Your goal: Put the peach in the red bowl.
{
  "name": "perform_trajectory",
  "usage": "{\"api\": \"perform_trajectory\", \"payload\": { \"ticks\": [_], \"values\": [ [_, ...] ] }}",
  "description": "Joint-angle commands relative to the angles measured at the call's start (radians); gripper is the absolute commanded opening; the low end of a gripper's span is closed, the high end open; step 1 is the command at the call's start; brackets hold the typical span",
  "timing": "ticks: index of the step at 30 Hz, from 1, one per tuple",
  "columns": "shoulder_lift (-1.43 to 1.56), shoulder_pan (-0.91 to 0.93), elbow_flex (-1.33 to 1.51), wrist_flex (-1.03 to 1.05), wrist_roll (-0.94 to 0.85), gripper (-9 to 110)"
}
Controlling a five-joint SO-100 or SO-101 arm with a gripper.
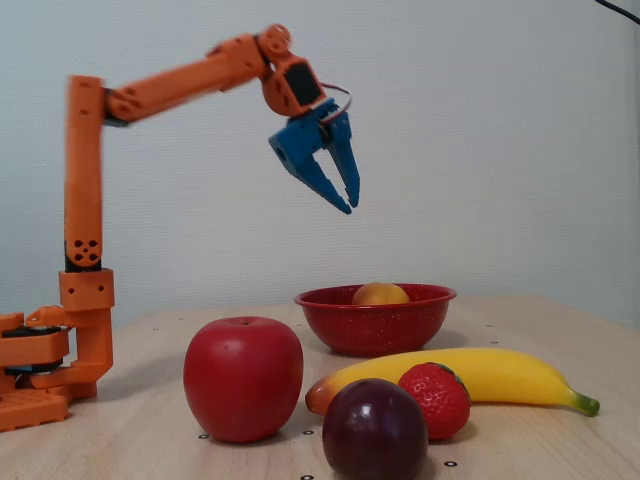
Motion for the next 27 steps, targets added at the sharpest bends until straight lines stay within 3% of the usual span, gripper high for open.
{"api": "perform_trajectory", "payload": {
  "ticks": [1,9,17,27],
  "values": [
    [0.207,-0.086,0.130,-0.067,-0.025,0],
    [0.657,-0.213,0.816,-0.357,0.044,0],
    [1.244,-0.268,1.514,-0.500,0.061,0],
    [1.661,-0.371,1.858,-0.433,0.025,0]
  ]
}}
